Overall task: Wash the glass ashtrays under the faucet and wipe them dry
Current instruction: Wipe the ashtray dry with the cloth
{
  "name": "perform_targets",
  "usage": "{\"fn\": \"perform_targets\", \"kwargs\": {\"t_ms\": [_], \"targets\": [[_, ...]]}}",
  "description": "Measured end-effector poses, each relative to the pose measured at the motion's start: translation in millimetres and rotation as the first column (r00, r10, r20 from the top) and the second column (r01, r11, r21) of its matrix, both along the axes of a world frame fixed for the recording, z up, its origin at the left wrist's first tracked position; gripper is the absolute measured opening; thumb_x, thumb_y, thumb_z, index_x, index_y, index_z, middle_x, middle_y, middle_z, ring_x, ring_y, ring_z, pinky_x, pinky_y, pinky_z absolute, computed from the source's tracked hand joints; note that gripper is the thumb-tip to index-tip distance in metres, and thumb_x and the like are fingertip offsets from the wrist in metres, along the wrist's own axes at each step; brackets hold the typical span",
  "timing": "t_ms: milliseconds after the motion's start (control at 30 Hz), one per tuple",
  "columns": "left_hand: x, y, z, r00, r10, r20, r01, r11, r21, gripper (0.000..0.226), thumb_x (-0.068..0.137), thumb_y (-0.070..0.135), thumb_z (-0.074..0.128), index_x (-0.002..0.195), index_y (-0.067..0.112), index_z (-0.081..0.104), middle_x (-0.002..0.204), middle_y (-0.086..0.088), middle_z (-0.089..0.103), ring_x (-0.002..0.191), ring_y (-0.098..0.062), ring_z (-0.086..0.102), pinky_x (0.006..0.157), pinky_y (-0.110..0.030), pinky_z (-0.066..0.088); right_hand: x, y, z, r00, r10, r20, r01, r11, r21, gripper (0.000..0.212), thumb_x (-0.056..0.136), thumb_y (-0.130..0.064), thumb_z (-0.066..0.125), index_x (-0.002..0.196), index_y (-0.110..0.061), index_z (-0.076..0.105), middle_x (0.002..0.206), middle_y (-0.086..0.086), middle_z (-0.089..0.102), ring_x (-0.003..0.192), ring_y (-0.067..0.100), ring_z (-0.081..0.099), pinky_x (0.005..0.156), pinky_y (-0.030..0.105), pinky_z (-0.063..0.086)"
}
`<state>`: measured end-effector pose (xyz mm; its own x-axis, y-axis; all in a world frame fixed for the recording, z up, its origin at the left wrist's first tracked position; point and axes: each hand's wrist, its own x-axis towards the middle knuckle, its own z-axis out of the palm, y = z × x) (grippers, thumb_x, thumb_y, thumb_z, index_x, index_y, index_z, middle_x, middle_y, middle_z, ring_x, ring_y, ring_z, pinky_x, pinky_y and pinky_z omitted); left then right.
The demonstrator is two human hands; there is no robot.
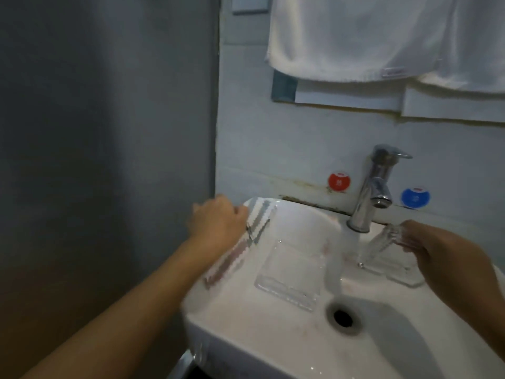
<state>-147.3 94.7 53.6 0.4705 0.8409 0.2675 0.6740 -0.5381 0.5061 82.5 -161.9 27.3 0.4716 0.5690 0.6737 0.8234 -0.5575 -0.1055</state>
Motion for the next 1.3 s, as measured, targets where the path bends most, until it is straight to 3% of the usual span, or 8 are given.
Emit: {"fn": "perform_targets", "kwargs": {"t_ms": [100, 200, 433, 533, 667, 800, 967, 1300], "targets": [[-20.4, 14.3, 0.2, 0.99, -0.069, -0.12, 0.003, 0.88, -0.474, 0.063, 0.1, 0.056, 0.042, 0.132, 0.003, 0.054, 0.13, -0.02, 0.06, 0.098, -0.032, 0.061, 0.08, -0.035, 0.049, -5.1, -1.0, 2.9, 0.995, 0.078, -0.057, -0.076, 0.996, 0.035, 0.019, 0.087, 0.002, 0.068, 0.087, -0.017, 0.068, 0.07, -0.004, 0.068, 0.053, 0.012, 0.059, 0.051, 0.023, 0.041], [-28.5, 24.3, -12.0, 0.993, -0.104, -0.059, 0.037, 0.74, -0.671, 0.067, 0.091, 0.068, 0.051, 0.117, 0.007, 0.061, 0.097, -0.011, 0.065, 0.073, -0.025, 0.063, 0.065, -0.033, 0.054, -8.3, 2.2, 2.7, 0.995, 0.077, 0.067, -0.075, 0.997, -0.026, 0.027, 0.078, 0.009, 0.076, 0.095, -0.011, 0.073, 0.069, 0.004, 0.071, 0.052, 0.022, 0.063, 0.052, 0.027, 0.049], [-29.0, 31.5, -29.4, 0.945, -0.021, 0.327, 0.22, 0.782, -0.584, 0.041, 0.084, 0.037, 0.078, 0.102, 0.004, 0.062, 0.092, -0.007, 0.067, 0.071, -0.016, 0.064, 0.053, -0.023, 0.05, -4.2, -7.3, 9.5, 0.997, 0.016, 0.071, -0.013, 0.999, -0.045, 0.02, 0.084, -0.001, 0.075, 0.089, -0.019, 0.069, 0.068, -0.001, 0.071, 0.05, 0.017, 0.06, 0.044, 0.018, 0.038], [-21.0, 22.7, -32.5, 0.841, -0.169, 0.515, 0.334, 0.91, -0.247, 0.015, 0.092, 0.033, 0.069, 0.091, 0.021, 0.059, 0.087, 0.003, 0.067, 0.075, -0.013, 0.062, 0.059, -0.02, 0.05, -9.0, -11.2, 8.4, 0.993, 0.031, -0.117, -0.03, 1.0, 0.008, 0.021, 0.092, -0.006, 0.067, 0.087, -0.026, 0.063, 0.071, -0.019, 0.063, 0.057, -0.001, 0.056, 0.048, 0.014, 0.035], [-9.8, 13.7, -27.8, 0.72, -0.325, 0.613, 0.317, 0.94, 0.125, 0.02, 0.095, 0.037, 0.062, 0.102, 0.02, 0.054, 0.085, 0.004, 0.065, 0.075, -0.015, 0.062, 0.069, -0.033, 0.051, -30.6, -8.3, 6.5, 0.999, 0.034, -0.035, -0.034, 0.999, 0.004, 0.017, 0.088, -0.011, 0.07, 0.083, -0.025, 0.062, 0.061, -0.014, 0.058, 0.051, 0.004, 0.053, 0.045, 0.021, 0.038], [12.5, -15.7, -19.8, 0.632, -0.12, 0.766, 0.343, 0.929, -0.138, 0.029, 0.095, 0.037, 0.064, 0.111, 0.014, 0.058, 0.093, 0.005, 0.067, 0.088, -0.016, 0.067, 0.071, -0.026, 0.051, -47.6, 0.6, 0.7, 0.991, 0.089, -0.098, -0.079, 0.992, 0.095, 0.015, 0.094, -0.03, 0.056, 0.082, -0.023, 0.06, 0.06, -0.011, 0.059, 0.05, 0.003, 0.056, 0.045, 0.023, 0.045], [48.1, -50.4, -33.4, 0.738, 0.145, 0.659, 0.535, 0.469, -0.703, 0.032, 0.093, 0.037, 0.066, 0.113, 0.012, 0.068, 0.096, -0.007, 0.078, 0.09, -0.026, 0.074, 0.086, -0.038, 0.058, -50.8, 5.0, -7.6, 0.988, 0.111, 0.104, -0.129, 0.973, 0.193, 0.013, 0.093, -0.02, 0.067, 0.082, -0.014, 0.062, 0.06, -0.002, 0.064, 0.044, 0.013, 0.058, 0.041, 0.024, 0.048], [90.5, -121.5, -28.5, 0.616, 0.132, 0.777, 0.784, -0.013, -0.62, 0.043, 0.094, 0.02, 0.041, 0.127, 0.001, 0.062, 0.12, -0.022, 0.069, 0.121, -0.036, 0.06, 0.114, -0.051, 0.037, -58.2, 8.6, -8.8, 0.991, -0.034, 0.129, -0.022, 0.911, 0.411, 0.025, 0.093, -0.027, 0.049, 0.078, -0.011, 0.061, 0.055, -0.003, 0.057, 0.042, 0.006, 0.037, 0.05, 0.003, 0.017]]}}
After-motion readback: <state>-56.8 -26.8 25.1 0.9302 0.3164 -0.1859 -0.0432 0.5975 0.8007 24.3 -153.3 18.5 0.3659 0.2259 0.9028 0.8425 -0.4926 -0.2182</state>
